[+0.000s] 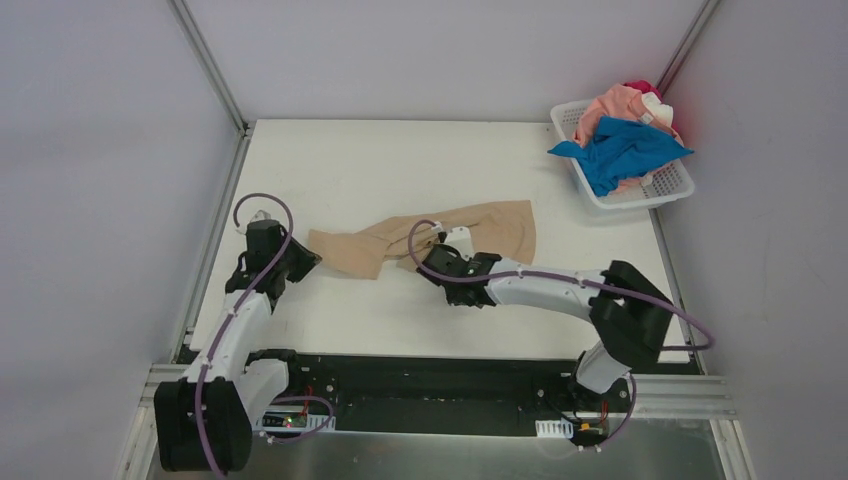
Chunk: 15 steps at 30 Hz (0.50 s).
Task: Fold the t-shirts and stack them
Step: Flatten out the tshirt
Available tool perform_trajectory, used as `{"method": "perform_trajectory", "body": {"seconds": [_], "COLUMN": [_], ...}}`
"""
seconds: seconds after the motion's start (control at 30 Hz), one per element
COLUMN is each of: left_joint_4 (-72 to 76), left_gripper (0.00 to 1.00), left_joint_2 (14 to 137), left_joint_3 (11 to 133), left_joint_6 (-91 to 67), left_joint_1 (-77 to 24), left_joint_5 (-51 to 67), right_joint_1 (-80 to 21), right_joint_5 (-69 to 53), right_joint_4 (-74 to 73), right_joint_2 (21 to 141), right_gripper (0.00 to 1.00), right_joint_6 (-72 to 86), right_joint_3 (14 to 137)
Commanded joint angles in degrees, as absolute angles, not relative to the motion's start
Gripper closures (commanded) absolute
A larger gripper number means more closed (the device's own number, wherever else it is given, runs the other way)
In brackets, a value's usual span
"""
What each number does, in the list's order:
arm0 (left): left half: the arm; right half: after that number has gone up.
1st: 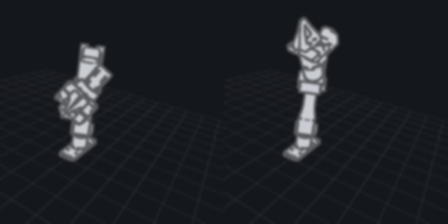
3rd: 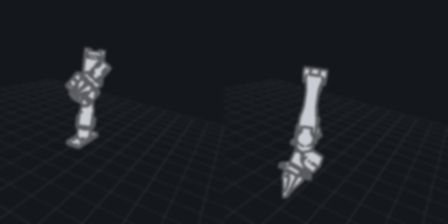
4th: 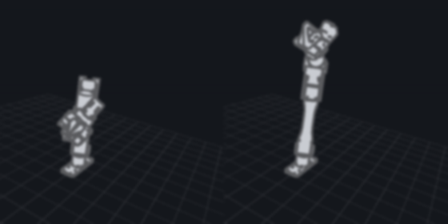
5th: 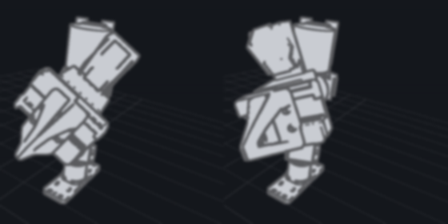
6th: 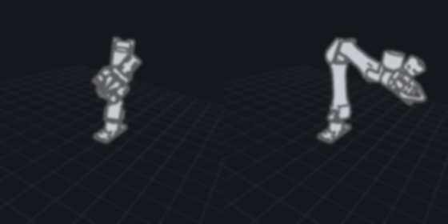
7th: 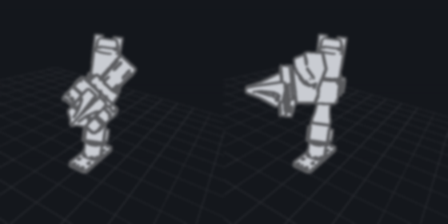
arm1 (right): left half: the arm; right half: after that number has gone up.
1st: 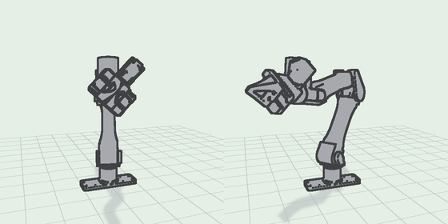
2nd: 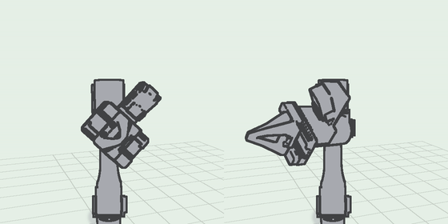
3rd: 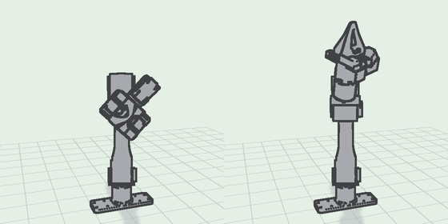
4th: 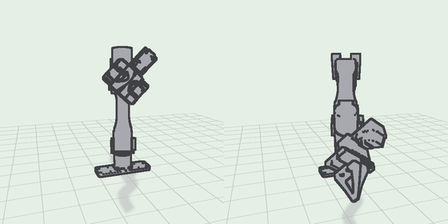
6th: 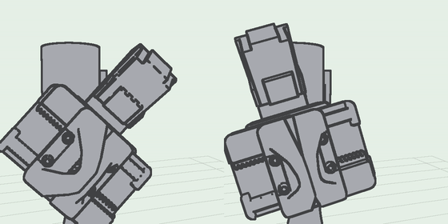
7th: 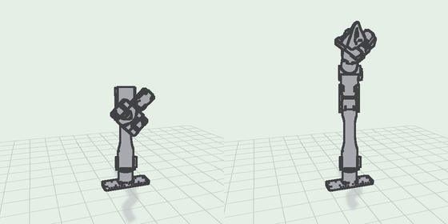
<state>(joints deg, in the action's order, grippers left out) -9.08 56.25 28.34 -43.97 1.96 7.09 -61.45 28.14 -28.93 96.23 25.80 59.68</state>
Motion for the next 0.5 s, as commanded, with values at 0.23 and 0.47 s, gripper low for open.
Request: {"method": "perform_trajectory", "body": {"seconds": [0.23, 0.47], "left_joint_4": [-9.1, -5.9], "left_gripper": [1.0, 1.0], "left_joint_2": [41.2, 51.6], "left_joint_3": [37.3, 47.0], "left_joint_6": [-45.8, -45.7], "left_joint_1": [2.2, 2.2], "left_joint_5": [3.1, 0.8], "right_joint_1": [-47.4, -28.9], "right_joint_5": [30.5, 14.3], "right_joint_4": [-28.9, -19.5], "right_joint_2": [63.2, 59.8], "right_gripper": [1.0, 1.0], "right_joint_6": [23.6, 16.7], "right_joint_3": [57.0, 61.9]}}
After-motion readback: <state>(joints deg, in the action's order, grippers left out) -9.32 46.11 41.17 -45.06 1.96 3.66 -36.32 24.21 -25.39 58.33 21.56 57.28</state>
